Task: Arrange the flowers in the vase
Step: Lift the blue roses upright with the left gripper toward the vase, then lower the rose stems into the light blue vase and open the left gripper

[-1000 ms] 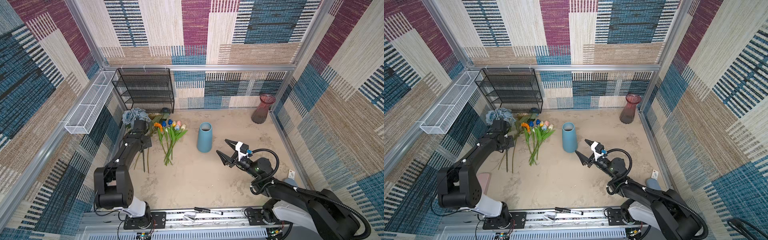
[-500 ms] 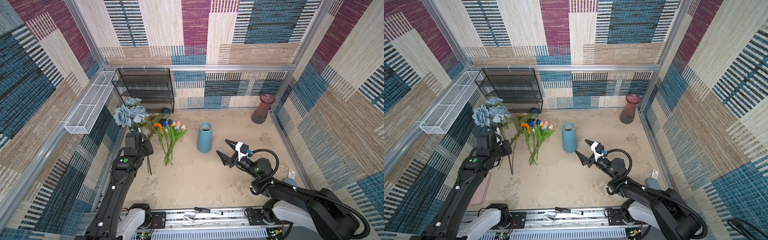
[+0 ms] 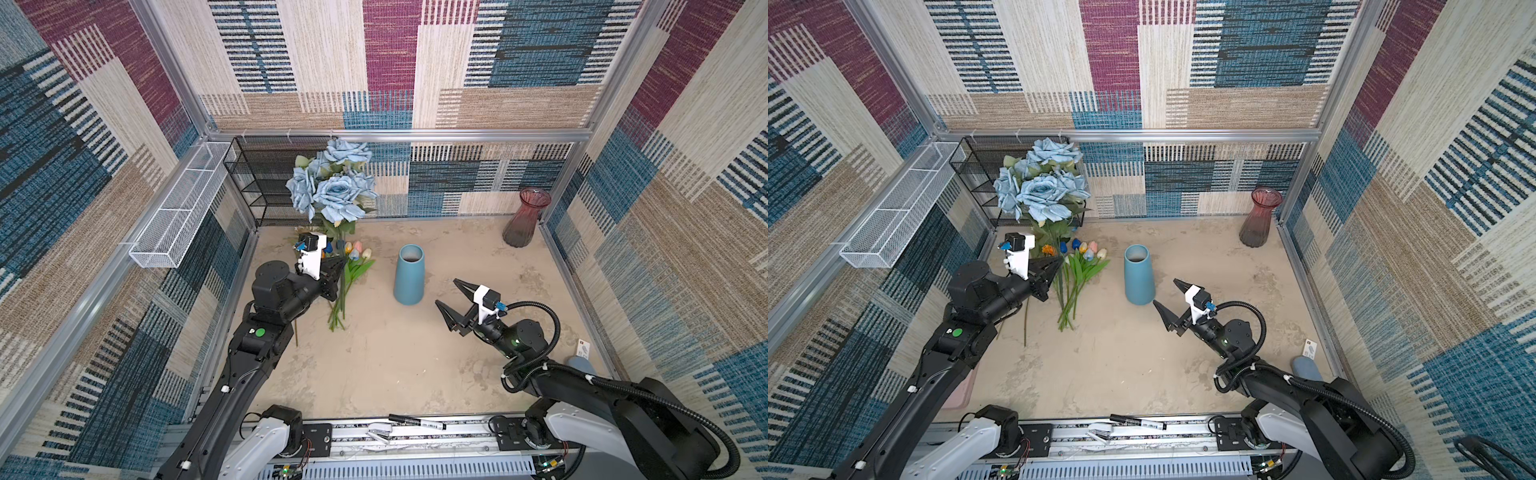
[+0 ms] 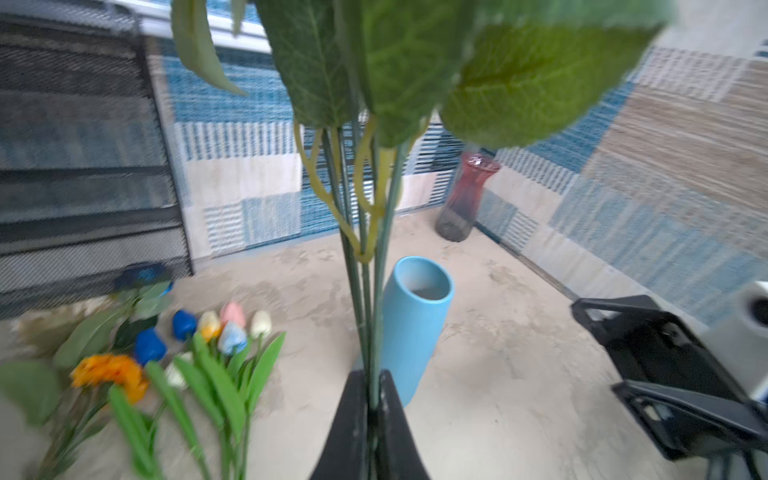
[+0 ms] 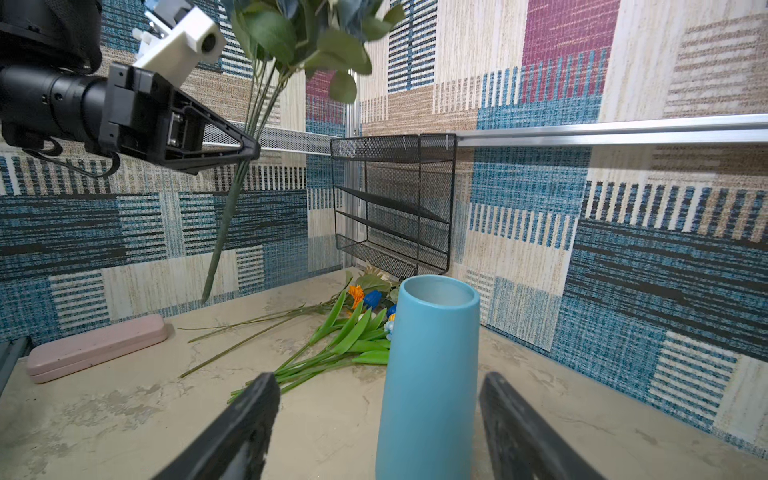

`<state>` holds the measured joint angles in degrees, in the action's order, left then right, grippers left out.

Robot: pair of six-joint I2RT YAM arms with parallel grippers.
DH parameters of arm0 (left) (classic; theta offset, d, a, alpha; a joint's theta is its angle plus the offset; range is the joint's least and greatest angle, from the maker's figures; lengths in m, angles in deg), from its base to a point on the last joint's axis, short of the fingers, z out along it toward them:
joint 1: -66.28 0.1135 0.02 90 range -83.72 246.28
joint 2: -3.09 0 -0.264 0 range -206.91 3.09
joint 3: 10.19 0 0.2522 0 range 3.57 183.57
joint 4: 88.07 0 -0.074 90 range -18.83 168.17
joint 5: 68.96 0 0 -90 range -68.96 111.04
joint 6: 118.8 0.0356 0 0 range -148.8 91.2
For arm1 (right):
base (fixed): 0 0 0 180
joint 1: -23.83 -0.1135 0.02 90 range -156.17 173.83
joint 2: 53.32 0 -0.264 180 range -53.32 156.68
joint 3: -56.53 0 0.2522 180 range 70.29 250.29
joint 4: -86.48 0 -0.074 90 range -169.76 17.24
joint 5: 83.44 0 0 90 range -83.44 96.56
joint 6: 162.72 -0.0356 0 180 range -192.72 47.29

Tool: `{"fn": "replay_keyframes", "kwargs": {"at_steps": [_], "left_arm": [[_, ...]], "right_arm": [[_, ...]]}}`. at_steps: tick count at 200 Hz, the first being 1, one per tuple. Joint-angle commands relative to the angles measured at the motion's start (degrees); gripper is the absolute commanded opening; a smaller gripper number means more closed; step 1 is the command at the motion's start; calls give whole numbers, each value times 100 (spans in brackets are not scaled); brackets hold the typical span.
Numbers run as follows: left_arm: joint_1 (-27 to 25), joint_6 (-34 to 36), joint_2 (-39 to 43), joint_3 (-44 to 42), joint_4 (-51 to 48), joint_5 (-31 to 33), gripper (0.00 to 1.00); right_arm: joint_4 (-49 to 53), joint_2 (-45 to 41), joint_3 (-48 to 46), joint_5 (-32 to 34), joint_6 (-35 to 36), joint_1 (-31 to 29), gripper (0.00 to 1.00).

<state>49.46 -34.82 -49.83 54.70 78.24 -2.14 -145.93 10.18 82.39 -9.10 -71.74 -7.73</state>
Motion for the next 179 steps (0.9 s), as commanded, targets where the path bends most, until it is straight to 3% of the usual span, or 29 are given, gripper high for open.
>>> {"fn": "replay_keyframes", "kwargs": {"at_steps": [1, 57, 100, 141, 179], "left_arm": [[-356, 489, -140, 155, 1074, -520, 0], [-1187, 687, -860, 247, 3197, -152, 0], [-1385, 558, -1924, 742, 4783, 55, 0], [-1385, 380, -3140, 1791, 4942, -292, 0], [-1376, 187, -3898, 2048, 4892, -178, 0]], "right_arm": [[-261, 13, -23, 99, 35, -13, 79], [-265, -71, -54, 162, 70, -18, 79], [-311, -101, -103, 199, 87, -18, 79], [-322, -119, -129, 235, 114, -18, 80], [-330, -92, -134, 258, 140, -18, 80]]}}
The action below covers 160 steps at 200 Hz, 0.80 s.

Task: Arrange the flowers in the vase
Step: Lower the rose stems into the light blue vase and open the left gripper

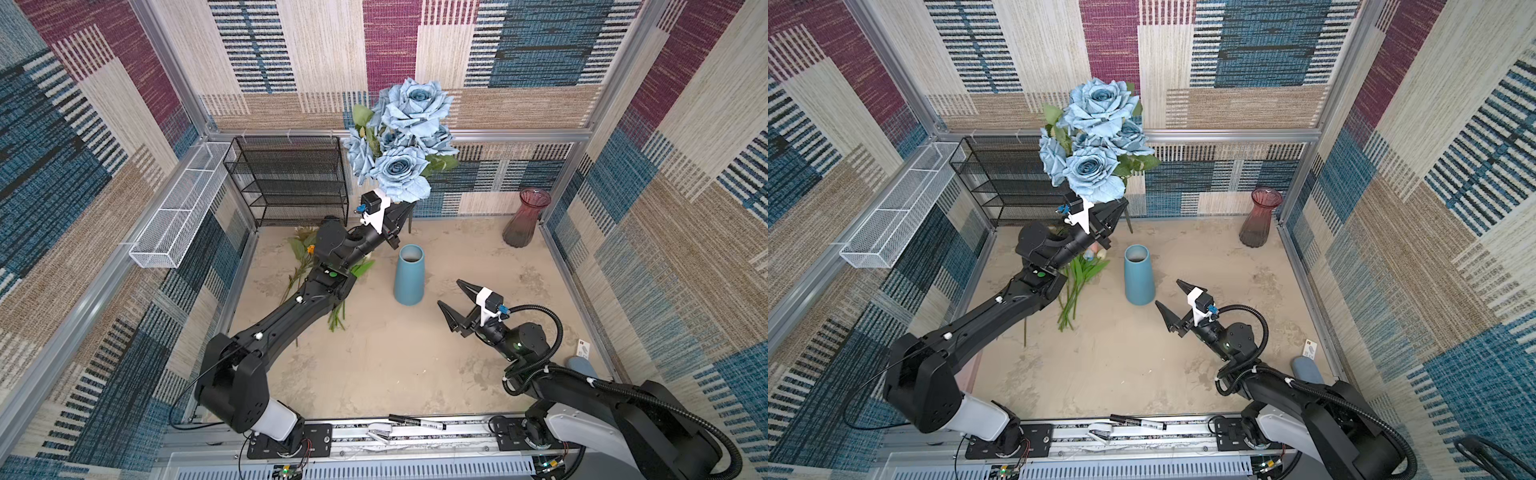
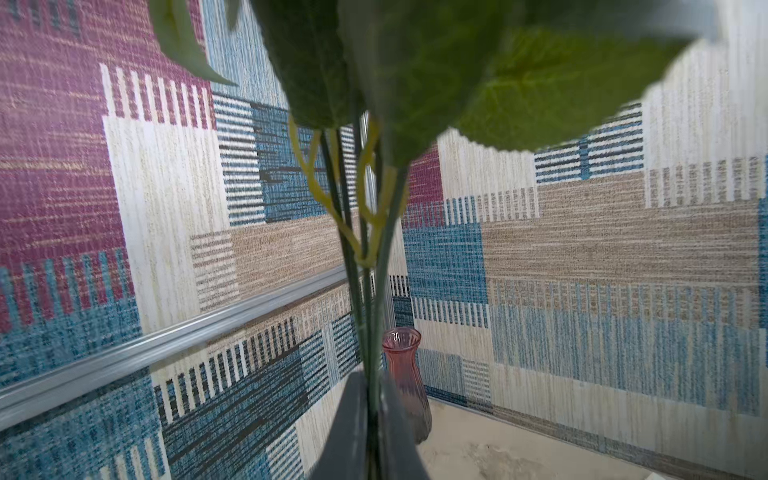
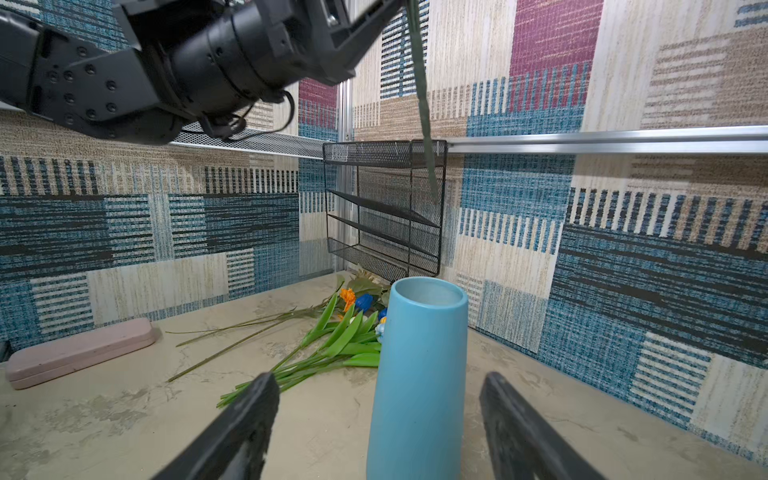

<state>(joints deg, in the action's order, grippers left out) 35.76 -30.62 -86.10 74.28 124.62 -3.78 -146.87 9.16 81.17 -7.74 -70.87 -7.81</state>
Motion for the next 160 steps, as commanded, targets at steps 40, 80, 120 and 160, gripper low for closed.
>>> {"fn": "replay_keyframes", "kwargs": {"at_steps": [40, 80, 120, 160], "left_arm": [[-2, -388, -337, -401, 300, 115, 0], [3, -395, -140, -902, 289, 329, 0], [5, -442, -292, -1098, 395, 390, 0], [3, -610, -604, -1292, 704, 540, 0]], "right_arm": [[-293, 84, -33, 182, 70, -9, 80], [-353, 185, -24, 164, 53, -8, 80], [-382, 263, -14, 148, 43, -9, 80], [-417, 309, -33, 176, 66, -9, 80]]}}
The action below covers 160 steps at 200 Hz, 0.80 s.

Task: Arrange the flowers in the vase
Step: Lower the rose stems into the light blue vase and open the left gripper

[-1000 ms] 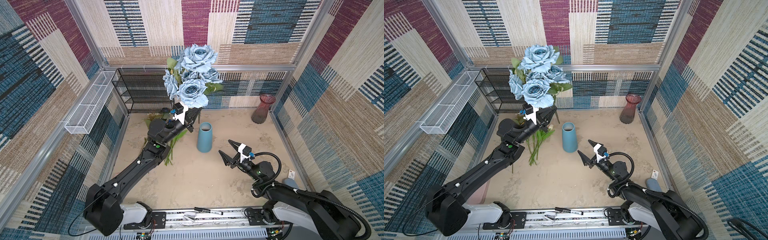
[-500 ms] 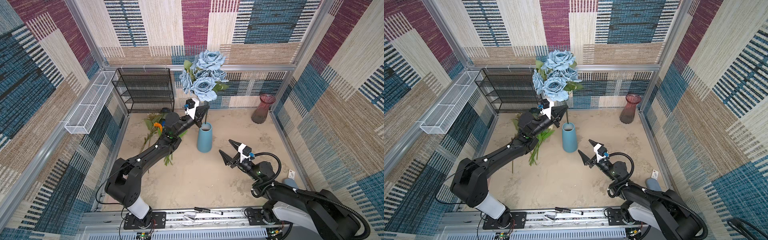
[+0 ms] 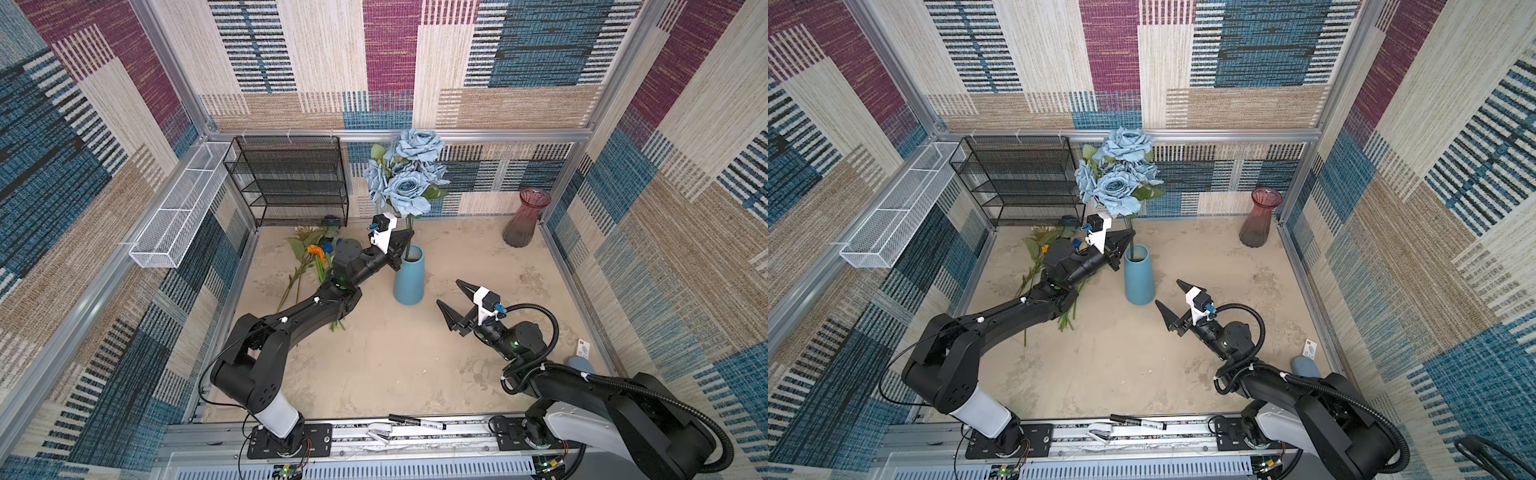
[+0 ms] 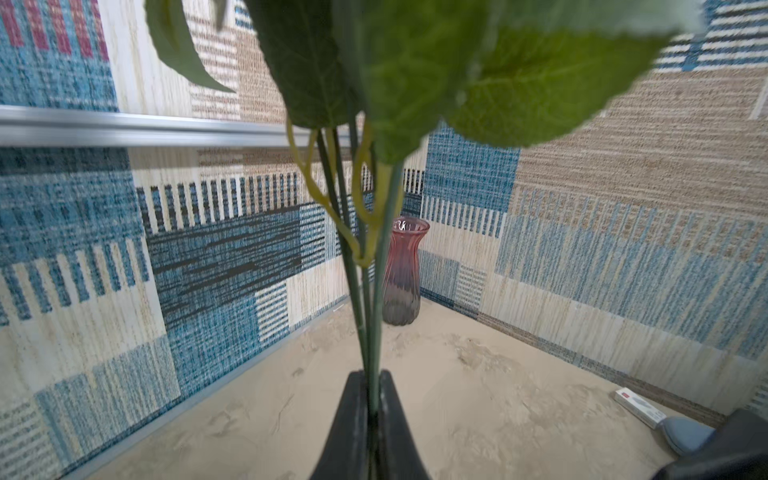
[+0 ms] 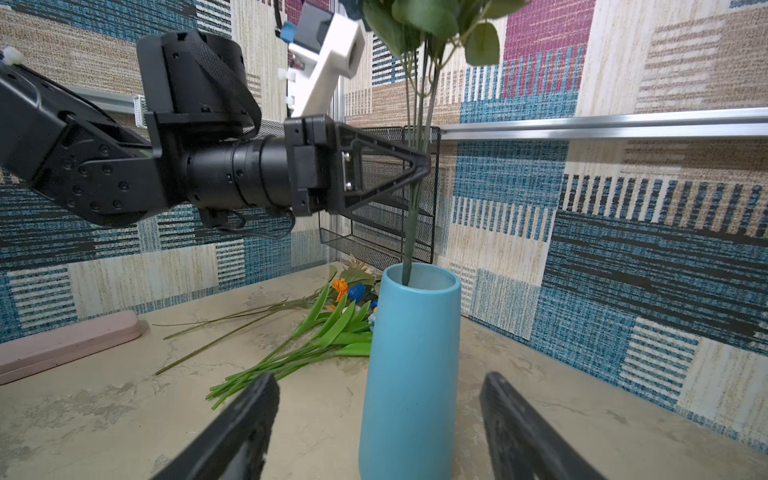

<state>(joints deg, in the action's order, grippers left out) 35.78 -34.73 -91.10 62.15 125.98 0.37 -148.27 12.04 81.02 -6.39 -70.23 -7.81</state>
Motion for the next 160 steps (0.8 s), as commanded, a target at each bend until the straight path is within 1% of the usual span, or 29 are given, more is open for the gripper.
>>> {"fn": "replay_keyframes", "kwargs": {"at_steps": [1, 32, 72, 118, 123, 134, 150, 160], "left_arm": [[0, -203, -106, -81, 583, 129, 0], [0, -242, -161, -163, 723, 104, 0], [0, -78, -19, -215, 90, 97, 0], [0, 93, 169, -497, -160, 230, 0], [0, 122, 194, -519, -190, 222, 2], [5, 135, 246, -562, -215, 234, 17], [0, 141, 325, -593, -325, 277, 18], [1, 170, 390, -593, -409, 298, 24]], "right_arm": [[-281, 20, -17, 45, 5, -9, 80], [-297, 79, -17, 75, 16, -8, 80], [-368, 143, -26, 99, -1, -9, 80], [-390, 170, -17, 100, -11, -9, 80], [-391, 170, -19, 100, -11, -8, 80], [-393, 181, -17, 104, -11, -9, 80], [-393, 181, -23, 118, -2, -9, 80], [-391, 177, -19, 117, -2, -9, 79]]}}
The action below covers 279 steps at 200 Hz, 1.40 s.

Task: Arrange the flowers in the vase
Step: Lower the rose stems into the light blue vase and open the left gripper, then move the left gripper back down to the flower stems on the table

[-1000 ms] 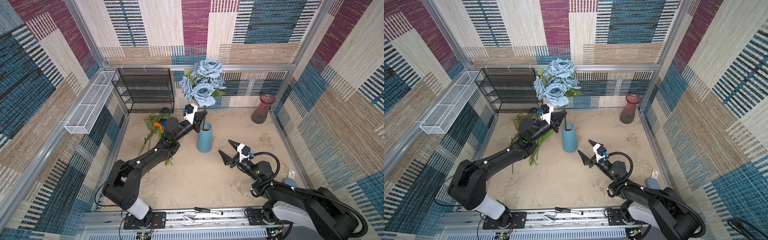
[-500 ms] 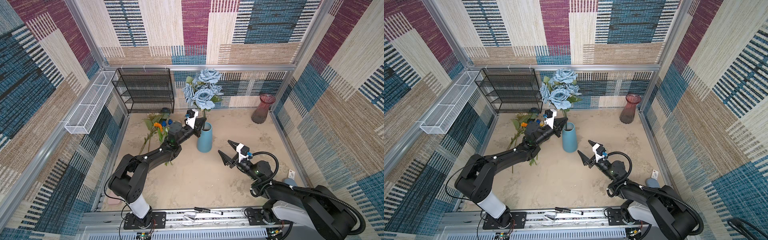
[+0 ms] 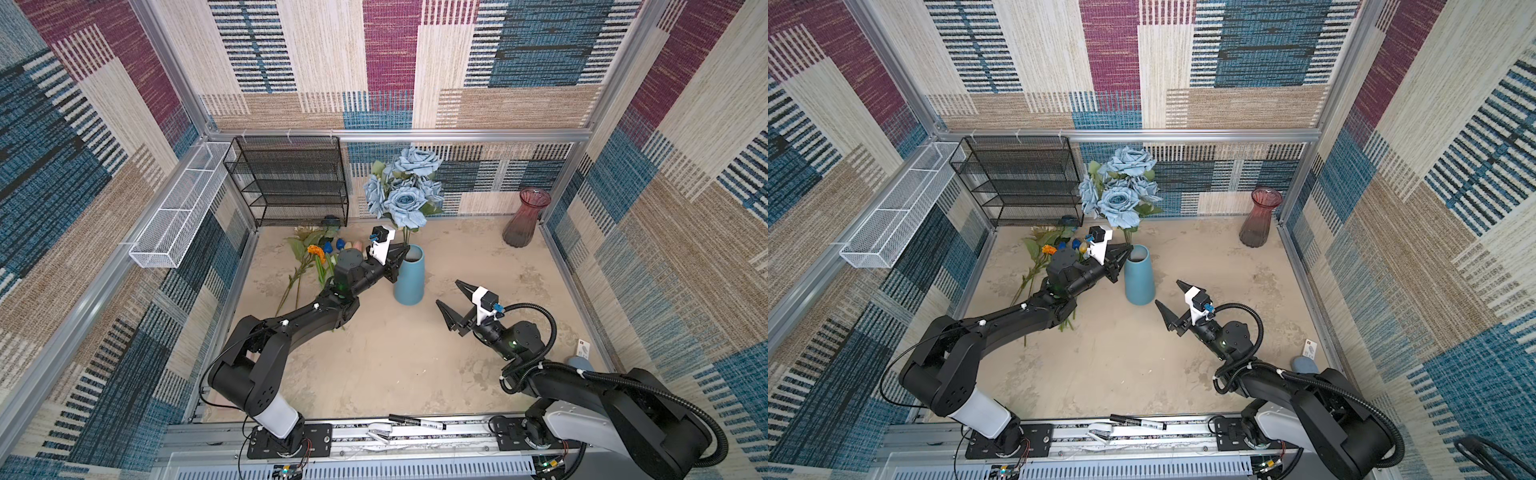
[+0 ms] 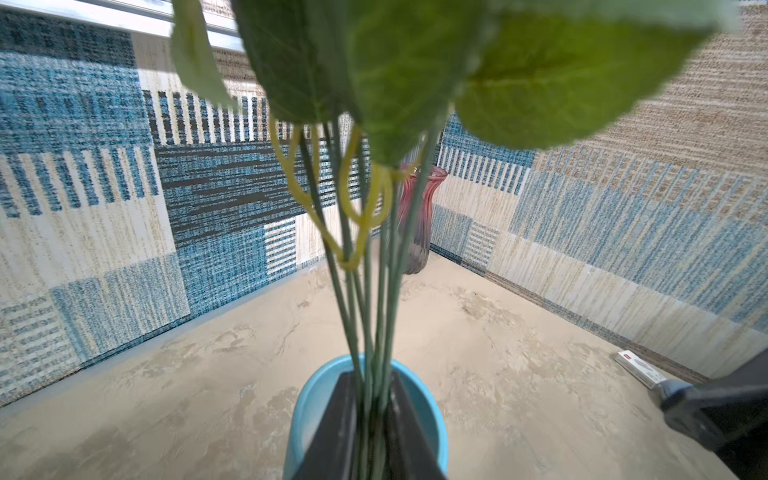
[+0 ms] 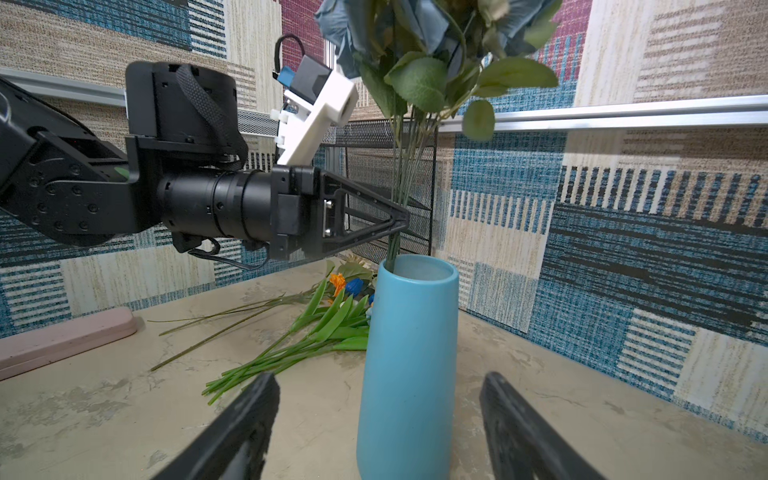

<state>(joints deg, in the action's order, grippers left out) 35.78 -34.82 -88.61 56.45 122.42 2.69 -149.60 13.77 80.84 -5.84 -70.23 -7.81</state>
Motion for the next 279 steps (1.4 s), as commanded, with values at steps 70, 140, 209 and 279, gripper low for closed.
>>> {"fn": "replay_keyframes", "kwargs": {"at_steps": [70, 140, 209, 279], "left_arm": [[-8, 514, 521, 337, -1491, 208, 31], [0, 1165, 683, 1219, -4049, 1215, 36], [0, 1132, 1260, 1488, -4836, 1043, 63], [71, 974, 2872, -197, -3970, 1925, 76]], "right_arm": [[-293, 76, 9, 63, -22, -9, 80], [-319, 148, 15, 107, -37, -9, 80], [-328, 155, 9, 129, -37, -9, 80], [-319, 173, 26, -11, -59, -9, 89]]}}
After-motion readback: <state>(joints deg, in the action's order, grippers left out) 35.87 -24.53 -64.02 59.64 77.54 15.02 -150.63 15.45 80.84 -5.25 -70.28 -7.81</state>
